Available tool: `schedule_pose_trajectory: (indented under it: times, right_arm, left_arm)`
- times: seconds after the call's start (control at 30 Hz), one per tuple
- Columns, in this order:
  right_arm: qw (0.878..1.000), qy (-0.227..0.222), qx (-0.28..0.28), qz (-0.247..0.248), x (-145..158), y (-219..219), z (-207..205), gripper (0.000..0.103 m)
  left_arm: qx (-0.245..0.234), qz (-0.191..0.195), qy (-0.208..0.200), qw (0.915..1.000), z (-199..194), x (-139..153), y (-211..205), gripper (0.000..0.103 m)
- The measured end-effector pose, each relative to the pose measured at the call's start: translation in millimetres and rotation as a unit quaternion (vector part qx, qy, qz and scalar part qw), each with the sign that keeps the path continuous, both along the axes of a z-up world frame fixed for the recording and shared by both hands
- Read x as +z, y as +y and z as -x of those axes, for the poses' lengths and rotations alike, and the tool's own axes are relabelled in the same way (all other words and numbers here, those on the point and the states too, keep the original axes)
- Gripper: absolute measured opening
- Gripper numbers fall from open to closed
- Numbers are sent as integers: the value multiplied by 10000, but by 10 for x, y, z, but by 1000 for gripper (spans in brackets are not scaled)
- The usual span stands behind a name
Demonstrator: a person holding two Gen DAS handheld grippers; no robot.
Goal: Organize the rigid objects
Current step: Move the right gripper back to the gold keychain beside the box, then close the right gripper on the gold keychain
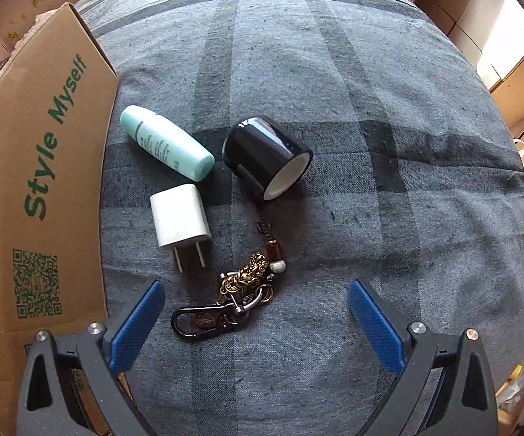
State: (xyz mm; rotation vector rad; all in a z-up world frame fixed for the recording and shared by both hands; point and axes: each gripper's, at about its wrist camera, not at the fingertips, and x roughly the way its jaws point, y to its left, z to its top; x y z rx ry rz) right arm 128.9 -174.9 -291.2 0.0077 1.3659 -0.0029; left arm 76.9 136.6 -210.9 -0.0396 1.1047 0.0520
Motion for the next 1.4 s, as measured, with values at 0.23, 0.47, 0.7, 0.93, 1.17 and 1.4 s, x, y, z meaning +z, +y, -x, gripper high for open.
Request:
schedule_pose_trajectory:
  times: [0.23, 0.47, 0.7, 0.93, 1.17, 1.4]
  right_arm:
    - [9999, -13, 67, 111, -174, 27, 52, 103]
    - [9999, -83, 55, 95, -253, 50, 120, 103]
    - [9999, -100, 40, 76, -184, 26, 98, 95]
    - [9997, -196, -107, -87, 45, -74, 75, 26]
    - [9994, -300, -73, -127, 233, -124, 107, 26]
    - [9989, -353, -175, -237, 460, -195, 142, 26]
  left_arm:
    - [-3, -18, -1, 10000, -4, -2, -7, 15]
    - [-1, -25, 0, 10000, -3, -3, -12, 15]
    - [-1, -30, 0, 10000, -1, -5, -16, 15]
    - [2, -46, 0, 10000, 4, -2, -23, 15]
    - [6, -55, 5, 10000, 1, 1, -30, 15]
    - [8, -54, 2, 10000, -5, 5, -33, 15]
